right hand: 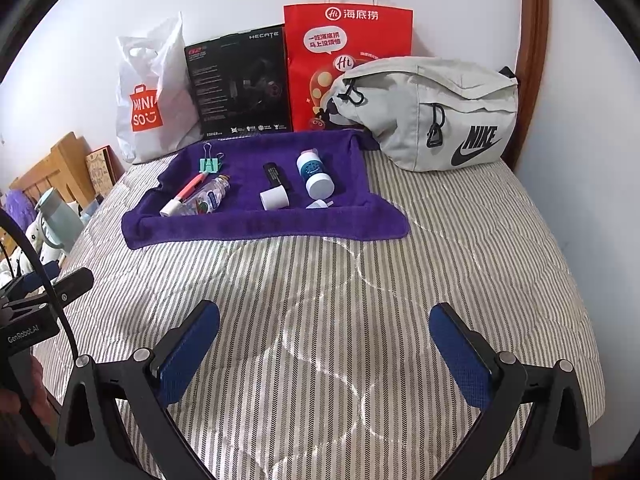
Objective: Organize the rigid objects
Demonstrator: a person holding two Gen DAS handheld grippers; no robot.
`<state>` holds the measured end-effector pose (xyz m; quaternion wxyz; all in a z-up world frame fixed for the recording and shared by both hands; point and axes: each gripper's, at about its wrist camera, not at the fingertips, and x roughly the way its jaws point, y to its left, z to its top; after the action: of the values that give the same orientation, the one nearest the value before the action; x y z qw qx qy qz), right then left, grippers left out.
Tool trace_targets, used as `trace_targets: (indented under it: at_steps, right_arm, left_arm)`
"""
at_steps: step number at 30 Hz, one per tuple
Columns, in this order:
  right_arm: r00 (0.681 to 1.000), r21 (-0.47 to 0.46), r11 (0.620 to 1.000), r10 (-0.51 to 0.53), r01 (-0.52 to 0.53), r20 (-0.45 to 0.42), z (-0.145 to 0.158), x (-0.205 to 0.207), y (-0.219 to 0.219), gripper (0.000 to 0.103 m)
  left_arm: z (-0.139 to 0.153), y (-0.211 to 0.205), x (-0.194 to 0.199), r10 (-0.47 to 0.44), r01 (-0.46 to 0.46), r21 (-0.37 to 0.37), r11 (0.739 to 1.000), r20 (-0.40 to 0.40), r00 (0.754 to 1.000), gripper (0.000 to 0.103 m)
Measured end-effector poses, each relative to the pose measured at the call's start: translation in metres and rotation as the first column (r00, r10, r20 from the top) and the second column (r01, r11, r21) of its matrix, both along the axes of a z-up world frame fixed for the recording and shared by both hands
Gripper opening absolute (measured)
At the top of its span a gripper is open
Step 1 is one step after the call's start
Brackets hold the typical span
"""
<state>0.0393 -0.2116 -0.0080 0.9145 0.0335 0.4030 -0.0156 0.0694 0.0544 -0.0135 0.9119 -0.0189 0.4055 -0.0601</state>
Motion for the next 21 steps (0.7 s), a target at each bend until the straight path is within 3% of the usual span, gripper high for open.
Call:
trace_targets:
  at_steps: [21]
  right_arm:
    - [1.0, -0.011, 1.0, 0.004, -0.004, 0.002, 0.0045, 0.0006, 0.0013, 0.103]
  left_arm:
    - [0.0049, -0.0007, 0.0019, -0.011, 0.011, 0.011, 1.0, 0.005, 1.0, 0.103]
